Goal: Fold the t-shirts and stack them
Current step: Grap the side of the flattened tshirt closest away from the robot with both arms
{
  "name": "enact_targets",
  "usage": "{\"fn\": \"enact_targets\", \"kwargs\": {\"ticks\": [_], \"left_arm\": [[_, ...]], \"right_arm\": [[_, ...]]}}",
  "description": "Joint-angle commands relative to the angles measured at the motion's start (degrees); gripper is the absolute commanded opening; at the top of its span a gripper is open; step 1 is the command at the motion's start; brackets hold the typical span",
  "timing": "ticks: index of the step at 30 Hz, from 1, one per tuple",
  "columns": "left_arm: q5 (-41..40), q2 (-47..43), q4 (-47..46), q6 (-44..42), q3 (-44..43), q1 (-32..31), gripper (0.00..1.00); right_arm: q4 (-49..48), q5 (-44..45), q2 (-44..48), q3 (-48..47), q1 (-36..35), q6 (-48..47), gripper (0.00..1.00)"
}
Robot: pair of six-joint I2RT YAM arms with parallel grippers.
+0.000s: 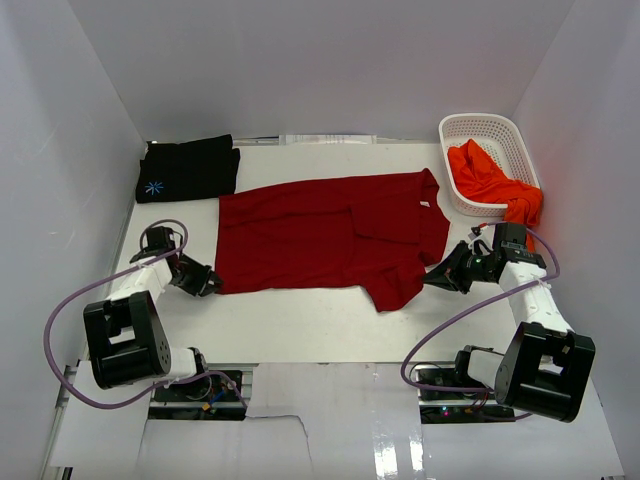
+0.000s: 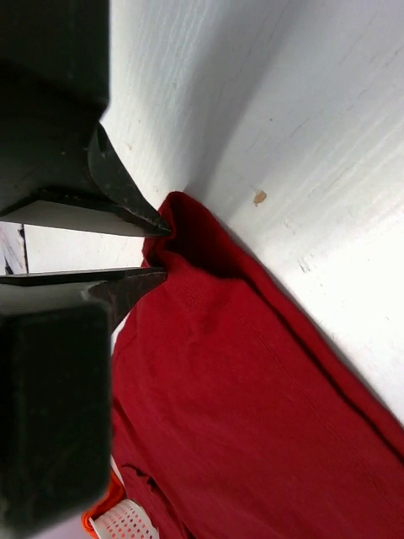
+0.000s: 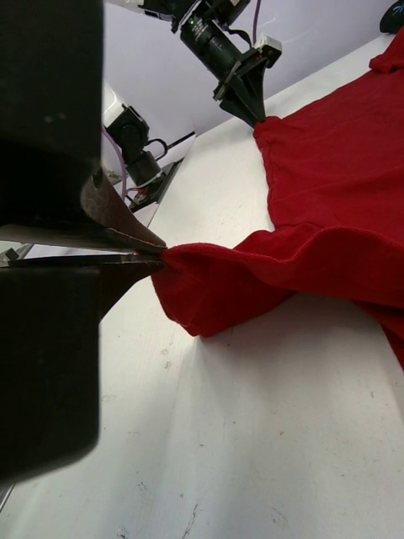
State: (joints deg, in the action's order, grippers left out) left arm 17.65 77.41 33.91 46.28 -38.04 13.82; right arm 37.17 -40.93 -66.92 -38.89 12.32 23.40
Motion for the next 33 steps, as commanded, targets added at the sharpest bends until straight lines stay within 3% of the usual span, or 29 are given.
{"fn": "enact_targets", "kwargs": {"ticks": [1, 6, 13, 22, 33], "left_arm": [[1.25, -1.73, -0.34, -0.75, 0.86, 0.33, 0.32], [0.98, -1.38, -0.69, -1.37, 2.09, 0.33, 0.26], [2.48, -0.59, -1.30, -1.46, 2.89, 0.33, 0.00], [1.25, -4.98, 3.62, -3.30, -0.45, 1.38, 0.00], [4.15, 0.99, 2.39, -6.47, -3.44, 7.09, 0.00]], "right_arm": [[-0.87, -1.61, 0.56, -2.06, 0.25, -0.55, 0.08], [-0.87, -2.05, 1.08, -2.15, 0.25, -0.20, 0.08], [-0.61, -3.89, 2.66, -1.89, 0.34, 0.77, 0.08], [5.19, -4.51, 9.78, 0.82, 0.34, 3.41, 0.08], [5.30, 1.37, 18.39, 4.89, 2.71, 10.52, 0.08]]}}
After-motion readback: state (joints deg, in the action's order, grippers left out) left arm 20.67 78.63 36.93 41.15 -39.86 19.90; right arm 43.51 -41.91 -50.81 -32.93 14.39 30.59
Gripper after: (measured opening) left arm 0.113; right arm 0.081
